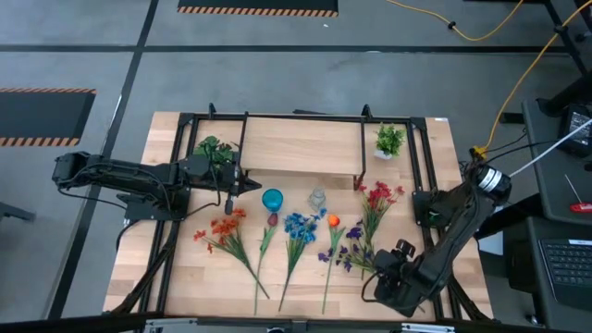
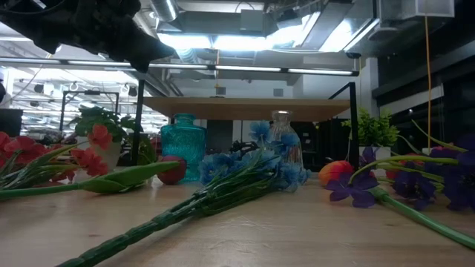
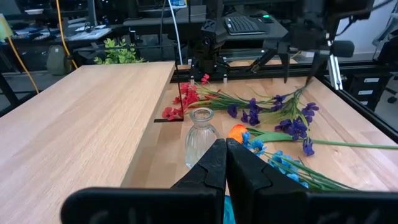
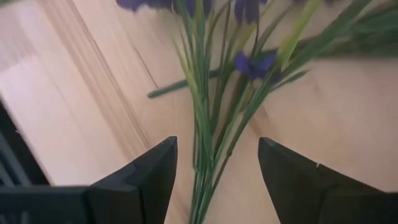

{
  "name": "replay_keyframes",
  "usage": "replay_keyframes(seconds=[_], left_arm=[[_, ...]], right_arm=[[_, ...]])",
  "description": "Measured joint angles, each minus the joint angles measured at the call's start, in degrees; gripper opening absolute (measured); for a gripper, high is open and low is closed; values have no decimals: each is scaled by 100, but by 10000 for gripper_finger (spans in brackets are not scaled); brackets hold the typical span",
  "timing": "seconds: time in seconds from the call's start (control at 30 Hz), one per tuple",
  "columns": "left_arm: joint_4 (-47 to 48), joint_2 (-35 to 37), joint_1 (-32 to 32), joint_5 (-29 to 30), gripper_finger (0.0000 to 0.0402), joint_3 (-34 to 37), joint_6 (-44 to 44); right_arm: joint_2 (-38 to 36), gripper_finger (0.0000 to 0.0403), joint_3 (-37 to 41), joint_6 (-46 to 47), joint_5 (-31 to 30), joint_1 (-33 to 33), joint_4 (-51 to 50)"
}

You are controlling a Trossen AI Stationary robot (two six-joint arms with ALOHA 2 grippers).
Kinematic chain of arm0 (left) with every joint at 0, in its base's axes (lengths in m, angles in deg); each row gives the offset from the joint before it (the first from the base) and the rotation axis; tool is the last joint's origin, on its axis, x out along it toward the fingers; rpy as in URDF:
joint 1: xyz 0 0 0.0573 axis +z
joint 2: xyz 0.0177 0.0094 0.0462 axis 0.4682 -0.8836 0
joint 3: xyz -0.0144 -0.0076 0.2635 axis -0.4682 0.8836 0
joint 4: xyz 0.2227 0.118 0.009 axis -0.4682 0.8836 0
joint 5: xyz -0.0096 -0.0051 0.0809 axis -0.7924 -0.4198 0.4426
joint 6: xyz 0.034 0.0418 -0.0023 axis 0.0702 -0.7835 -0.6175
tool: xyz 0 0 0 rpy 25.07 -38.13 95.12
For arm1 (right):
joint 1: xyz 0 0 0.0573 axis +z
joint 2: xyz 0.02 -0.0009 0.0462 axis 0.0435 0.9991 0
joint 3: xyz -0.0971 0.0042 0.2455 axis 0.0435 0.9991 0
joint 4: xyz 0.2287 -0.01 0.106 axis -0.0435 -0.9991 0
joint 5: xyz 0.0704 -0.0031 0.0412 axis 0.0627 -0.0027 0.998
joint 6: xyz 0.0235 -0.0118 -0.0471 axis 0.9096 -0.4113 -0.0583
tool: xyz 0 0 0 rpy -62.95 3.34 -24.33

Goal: Pick and place flowers into a vace then onto a shelf
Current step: Put the purple flowers into the transparent blue vase

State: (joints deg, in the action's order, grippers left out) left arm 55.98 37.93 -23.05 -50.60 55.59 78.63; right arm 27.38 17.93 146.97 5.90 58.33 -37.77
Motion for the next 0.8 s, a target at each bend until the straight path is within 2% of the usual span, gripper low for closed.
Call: replay_keyframes(seconds=[0.37,0.8], left_arm=[[0,0,0,0,3,0,166],[0,0,0,0,3,2,154]], right_arm=[[408,226,0,192,303,22,248],[730,226,1,597,310,149,255]])
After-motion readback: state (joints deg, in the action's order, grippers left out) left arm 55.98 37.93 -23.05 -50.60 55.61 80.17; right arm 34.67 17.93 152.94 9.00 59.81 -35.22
